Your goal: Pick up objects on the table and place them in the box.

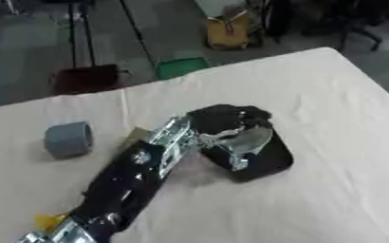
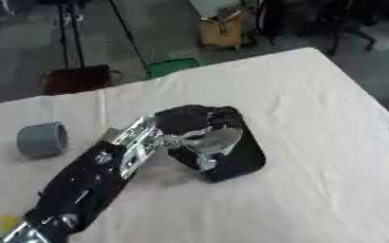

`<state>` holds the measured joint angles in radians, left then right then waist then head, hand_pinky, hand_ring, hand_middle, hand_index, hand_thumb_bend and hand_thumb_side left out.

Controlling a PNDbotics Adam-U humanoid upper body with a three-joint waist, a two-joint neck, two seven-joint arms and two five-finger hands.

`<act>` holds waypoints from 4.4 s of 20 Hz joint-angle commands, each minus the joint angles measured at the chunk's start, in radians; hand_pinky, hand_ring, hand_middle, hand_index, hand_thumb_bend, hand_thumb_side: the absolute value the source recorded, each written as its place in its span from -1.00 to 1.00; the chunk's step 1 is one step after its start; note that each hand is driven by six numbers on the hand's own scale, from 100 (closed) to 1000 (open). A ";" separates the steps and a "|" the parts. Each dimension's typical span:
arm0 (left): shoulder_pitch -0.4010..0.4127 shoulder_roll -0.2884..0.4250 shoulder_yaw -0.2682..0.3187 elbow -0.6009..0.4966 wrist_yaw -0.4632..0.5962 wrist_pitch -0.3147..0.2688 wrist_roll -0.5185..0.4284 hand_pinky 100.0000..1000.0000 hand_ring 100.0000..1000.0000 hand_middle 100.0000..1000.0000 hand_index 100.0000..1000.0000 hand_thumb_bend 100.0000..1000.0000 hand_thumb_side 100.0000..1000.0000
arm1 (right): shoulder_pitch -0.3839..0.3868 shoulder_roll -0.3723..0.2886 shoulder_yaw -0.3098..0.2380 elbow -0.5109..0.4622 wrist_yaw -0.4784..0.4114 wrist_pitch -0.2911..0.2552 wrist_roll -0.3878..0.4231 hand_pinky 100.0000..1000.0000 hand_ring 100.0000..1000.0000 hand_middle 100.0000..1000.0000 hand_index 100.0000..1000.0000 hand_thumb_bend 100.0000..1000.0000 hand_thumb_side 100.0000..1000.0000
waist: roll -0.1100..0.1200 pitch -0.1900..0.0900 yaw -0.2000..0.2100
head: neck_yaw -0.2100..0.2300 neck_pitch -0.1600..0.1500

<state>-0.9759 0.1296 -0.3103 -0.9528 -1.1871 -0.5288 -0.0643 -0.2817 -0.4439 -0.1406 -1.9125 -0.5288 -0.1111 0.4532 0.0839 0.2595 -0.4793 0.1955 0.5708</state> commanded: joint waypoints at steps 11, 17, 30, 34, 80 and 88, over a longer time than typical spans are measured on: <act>-0.023 -0.021 0.027 0.029 -0.079 -0.016 0.078 0.75 1.00 1.00 1.00 -1.00 1.00 | -0.012 -0.011 -0.004 -0.023 -0.005 0.002 0.005 0.27 -0.01 0.49 0.66 -1.00 0.47 | -0.007 -0.014 -0.005 | 0.005 -0.017; -0.020 -0.028 0.028 0.054 -0.091 -0.052 -0.021 0.78 1.00 1.00 1.00 -1.00 1.00 | -0.011 -0.012 -0.004 -0.024 -0.005 0.001 0.004 0.27 -0.01 0.49 0.66 -1.00 0.47 | -0.007 -0.014 -0.005 | 0.005 -0.016; -0.006 -0.038 0.020 0.018 -0.183 -0.030 0.048 1.00 1.00 1.00 1.00 -1.00 1.00 | -0.009 -0.013 -0.004 -0.023 -0.004 0.000 0.005 0.27 -0.02 0.49 0.66 -1.00 0.47 | -0.008 -0.014 -0.003 | 0.005 -0.018; -0.001 -0.042 0.021 0.029 -0.222 -0.030 0.084 1.00 1.00 1.00 1.00 -1.00 1.00 | -0.008 -0.013 -0.004 -0.023 -0.004 0.000 0.005 0.27 -0.02 0.49 0.66 -1.00 0.47 | -0.009 -0.014 -0.001 | 0.004 -0.018; 0.549 0.507 0.369 -0.448 0.424 0.210 0.032 0.52 1.00 1.00 0.91 -1.00 1.00 | 0.131 -0.053 -0.054 0.010 0.031 -0.026 -0.045 0.27 -0.02 0.49 0.66 -1.00 0.50 | -0.063 -0.123 0.291 | -0.099 0.067; 0.625 0.417 0.412 -0.620 0.548 0.334 0.053 0.36 0.96 1.00 0.83 -1.00 1.00 | 0.132 -0.054 -0.059 0.010 0.034 -0.031 -0.051 0.26 -0.02 0.49 0.66 -1.00 0.50 | -0.065 -0.117 0.302 | -0.096 0.066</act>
<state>-0.3430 0.5367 0.0843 -1.5321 -0.6600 -0.2129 -0.0200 -0.1408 -0.4789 -0.1902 -1.8956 -0.4979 -0.1396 0.4039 0.0199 0.1528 -0.1776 0.0963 0.6333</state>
